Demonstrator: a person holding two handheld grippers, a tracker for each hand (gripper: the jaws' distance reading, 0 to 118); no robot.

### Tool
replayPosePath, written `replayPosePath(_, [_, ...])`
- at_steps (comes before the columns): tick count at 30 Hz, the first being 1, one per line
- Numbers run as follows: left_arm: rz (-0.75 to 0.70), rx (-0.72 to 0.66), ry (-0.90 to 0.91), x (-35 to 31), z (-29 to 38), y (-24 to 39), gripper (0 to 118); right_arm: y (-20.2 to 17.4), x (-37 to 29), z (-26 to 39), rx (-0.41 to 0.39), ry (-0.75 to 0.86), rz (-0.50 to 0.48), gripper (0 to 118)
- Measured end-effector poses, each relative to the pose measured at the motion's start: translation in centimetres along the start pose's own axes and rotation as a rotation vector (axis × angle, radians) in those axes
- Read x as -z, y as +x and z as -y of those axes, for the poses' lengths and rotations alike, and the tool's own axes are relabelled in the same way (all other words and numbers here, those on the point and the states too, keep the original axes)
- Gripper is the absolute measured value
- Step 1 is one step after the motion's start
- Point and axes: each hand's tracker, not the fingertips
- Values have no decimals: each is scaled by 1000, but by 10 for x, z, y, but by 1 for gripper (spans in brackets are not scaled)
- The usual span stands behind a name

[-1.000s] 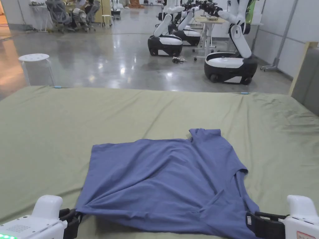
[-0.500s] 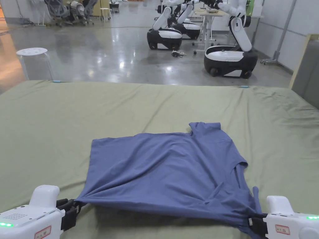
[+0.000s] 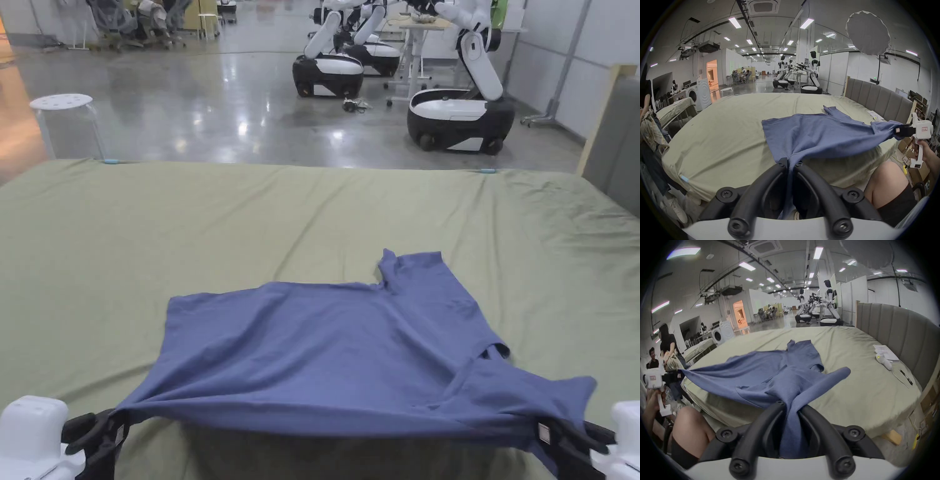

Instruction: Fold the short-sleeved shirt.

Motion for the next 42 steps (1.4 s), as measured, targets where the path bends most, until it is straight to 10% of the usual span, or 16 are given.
replayPosePath(35, [-141, -23, -383, 247, -34, -28, 3, 9, 268, -49, 8, -266, 118, 7])
replayPosePath(37, [-139, -32, -351, 241, -34, -27, 13, 12, 262, -48, 21, -262, 115, 50])
replayPosePath(38, [-134, -47, -345, 238, -35, -29, 28, 12, 259, -50, 18, -256, 129, 93])
replayPosePath(39, [-126, -70, -319, 231, -37, -31, 67, 12, 254, -52, 6, -244, 184, 118])
replayPosePath(42, [-50, -144, -187, 192, -51, -39, 98, 14, 206, -61, 53, -83, 144, 113])
